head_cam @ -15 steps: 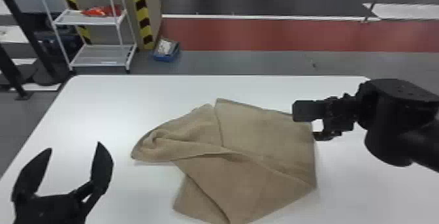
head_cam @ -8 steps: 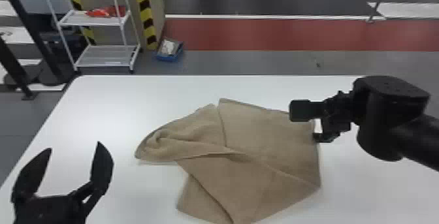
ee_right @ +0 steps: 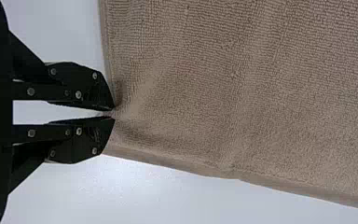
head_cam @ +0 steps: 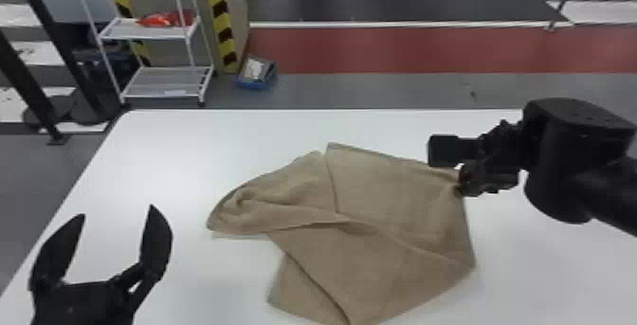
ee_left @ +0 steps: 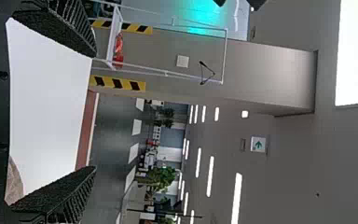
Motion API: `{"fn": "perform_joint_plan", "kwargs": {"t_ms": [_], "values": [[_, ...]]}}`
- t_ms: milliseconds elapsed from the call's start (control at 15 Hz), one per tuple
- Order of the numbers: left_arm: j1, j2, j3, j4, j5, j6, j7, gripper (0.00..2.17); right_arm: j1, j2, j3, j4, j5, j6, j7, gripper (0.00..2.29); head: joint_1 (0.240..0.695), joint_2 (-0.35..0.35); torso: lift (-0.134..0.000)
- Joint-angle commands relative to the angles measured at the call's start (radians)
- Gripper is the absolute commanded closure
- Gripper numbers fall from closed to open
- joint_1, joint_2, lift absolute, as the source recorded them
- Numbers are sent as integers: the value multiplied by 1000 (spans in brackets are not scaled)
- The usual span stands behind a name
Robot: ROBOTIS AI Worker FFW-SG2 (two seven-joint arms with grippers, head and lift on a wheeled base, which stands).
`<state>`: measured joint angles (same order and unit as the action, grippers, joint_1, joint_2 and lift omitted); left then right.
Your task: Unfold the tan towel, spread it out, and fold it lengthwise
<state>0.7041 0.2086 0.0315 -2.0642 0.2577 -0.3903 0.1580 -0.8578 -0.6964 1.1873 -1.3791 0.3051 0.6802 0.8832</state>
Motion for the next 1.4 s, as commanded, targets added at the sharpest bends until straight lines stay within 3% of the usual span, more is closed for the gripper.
{"fn": "perform_joint_plan", "kwargs": {"t_ms": [0, 67, 200, 400, 467, 600, 733, 867, 1067, 1200, 1333], "values": [[-3, 0, -1, 4, 0, 0, -1, -2, 29, -14, -54, -8, -4, 3, 13, 1308, 695, 22, -123], [-3, 0, -2, 1, 0, 0, -1, -2, 49, -21, -94, -17, -9, 3, 20, 1335, 695, 19, -123], [-3, -1, -2, -1, 0, 0, -3, -2, 117, -44, -253, -51, -38, 9, 22, 1332, 695, 11, -123], [-3, 2, 1, -1, 0, 0, -9, -2, 249, -117, -520, -149, -90, 19, 20, 1332, 695, -16, -123], [-3, 6, 8, -1, 0, 3, -38, -2, 309, -140, -594, -193, -103, 19, 22, 1332, 695, -27, -123], [-15, 17, 42, 9, -2, 74, -164, 19, 414, -164, -661, -265, -89, 31, 22, 1332, 695, -53, -123], [-57, 37, 73, 24, -12, 215, -285, 63, 511, -166, -713, -317, -72, 65, 22, 1332, 695, -98, -123], [-115, 63, 90, 49, -74, 307, -330, 46, 600, -155, -772, -354, -60, 80, 17, 1332, 695, -113, -123], [-209, 129, 91, 64, -204, 393, -423, 46, 681, -130, -822, -365, -49, 98, 7, 1332, 695, -115, -123], [-253, 199, 79, 61, -235, 485, -471, 90, 717, -121, -842, -365, -49, 108, 0, 1332, 695, -120, -123], [-308, 267, 33, 62, -322, 568, -537, 100, 744, -112, -864, -370, -46, 120, -3, 1332, 695, -120, -123]]}}
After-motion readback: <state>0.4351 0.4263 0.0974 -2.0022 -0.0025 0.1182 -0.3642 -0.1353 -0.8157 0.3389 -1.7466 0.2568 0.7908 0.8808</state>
